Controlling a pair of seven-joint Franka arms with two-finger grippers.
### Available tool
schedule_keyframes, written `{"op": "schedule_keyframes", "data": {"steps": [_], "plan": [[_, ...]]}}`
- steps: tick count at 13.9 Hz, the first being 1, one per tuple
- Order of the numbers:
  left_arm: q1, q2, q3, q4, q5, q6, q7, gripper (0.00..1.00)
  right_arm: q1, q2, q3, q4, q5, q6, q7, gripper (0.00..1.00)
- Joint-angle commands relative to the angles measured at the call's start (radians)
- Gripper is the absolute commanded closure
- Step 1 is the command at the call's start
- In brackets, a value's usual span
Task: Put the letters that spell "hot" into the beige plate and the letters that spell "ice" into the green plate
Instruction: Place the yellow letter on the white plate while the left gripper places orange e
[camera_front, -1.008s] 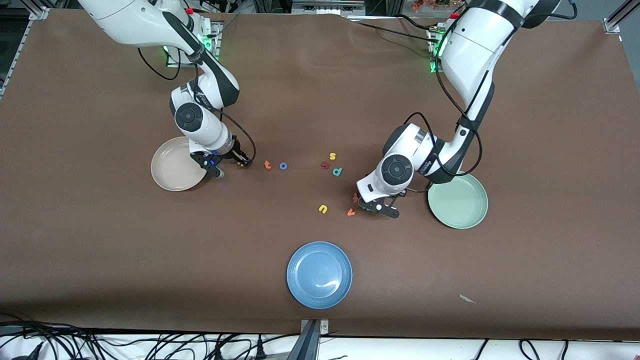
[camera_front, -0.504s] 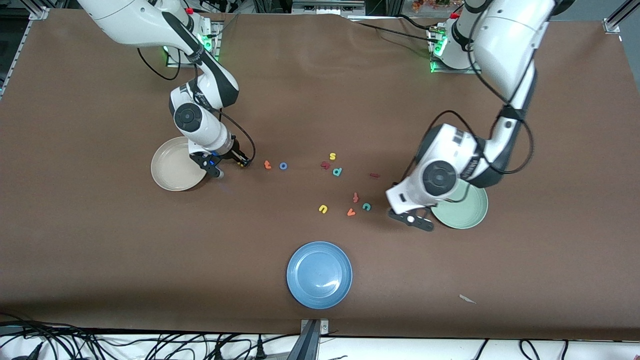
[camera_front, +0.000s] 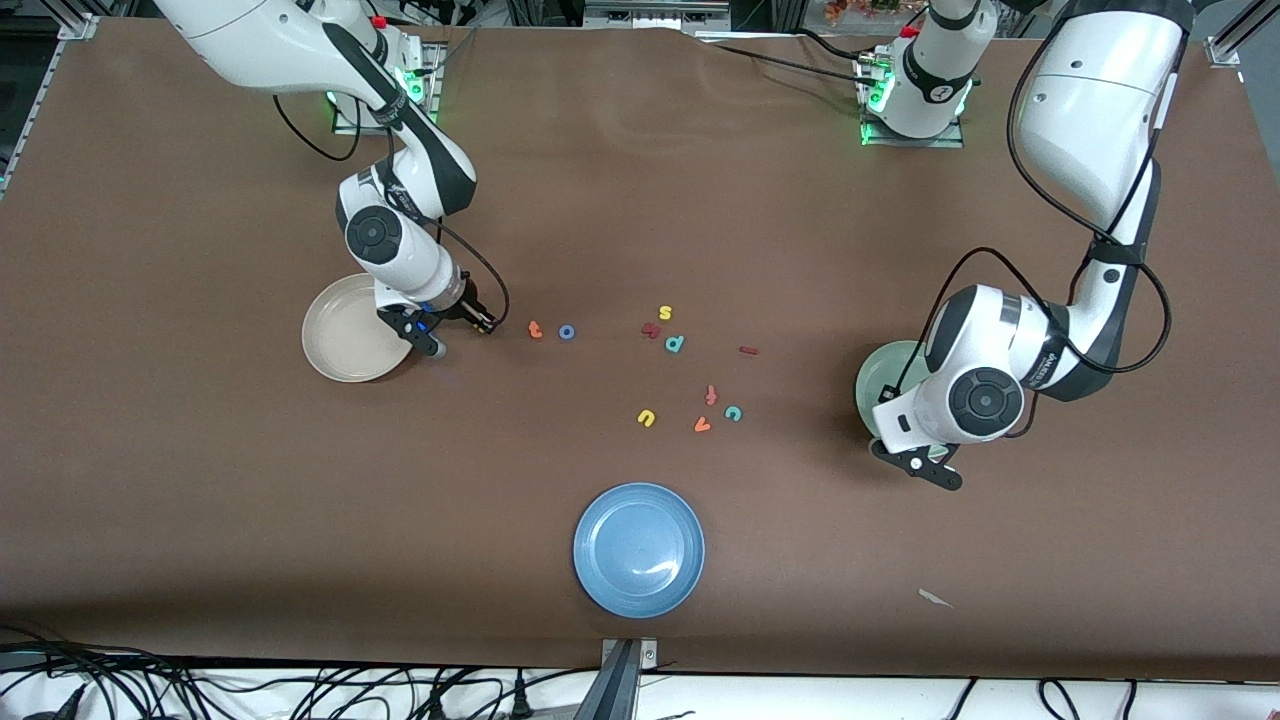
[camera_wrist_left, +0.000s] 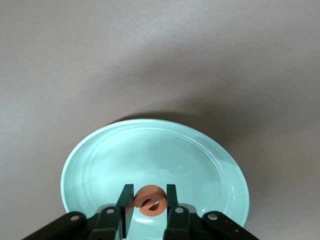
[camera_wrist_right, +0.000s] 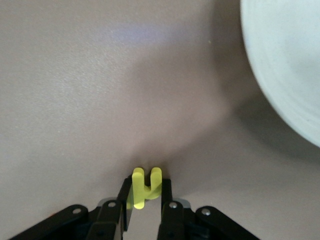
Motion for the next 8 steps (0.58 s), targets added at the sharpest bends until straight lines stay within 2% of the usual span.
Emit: {"op": "schedule_keyframes", "data": {"steps": [1, 3, 5, 8], "plan": [[-0.021, -0.010, -0.011, 0.006, 0.034, -0.003, 0.000, 0.00, -0.002, -0.030, -0.007, 0.084, -0.005, -0.137, -0.027, 0.91], [-0.021, -0.021, -0.049, 0.012, 0.026, -0.004, -0.002, 0.00, -0.004, -0.044, -0.021, 0.206, -0.005, -0.341, -0.067, 0.91], [-0.024, -0.027, -0.078, 0.030, 0.028, -0.003, 0.011, 0.00, -0.004, -0.044, -0.081, 0.300, -0.002, -0.508, -0.194, 0.91], [-0.056, 0.000, -0.134, 0.096, 0.031, 0.002, 0.018, 0.00, -0.005, -0.048, -0.225, 0.319, 0.006, -0.564, -0.537, 0.91]]}}
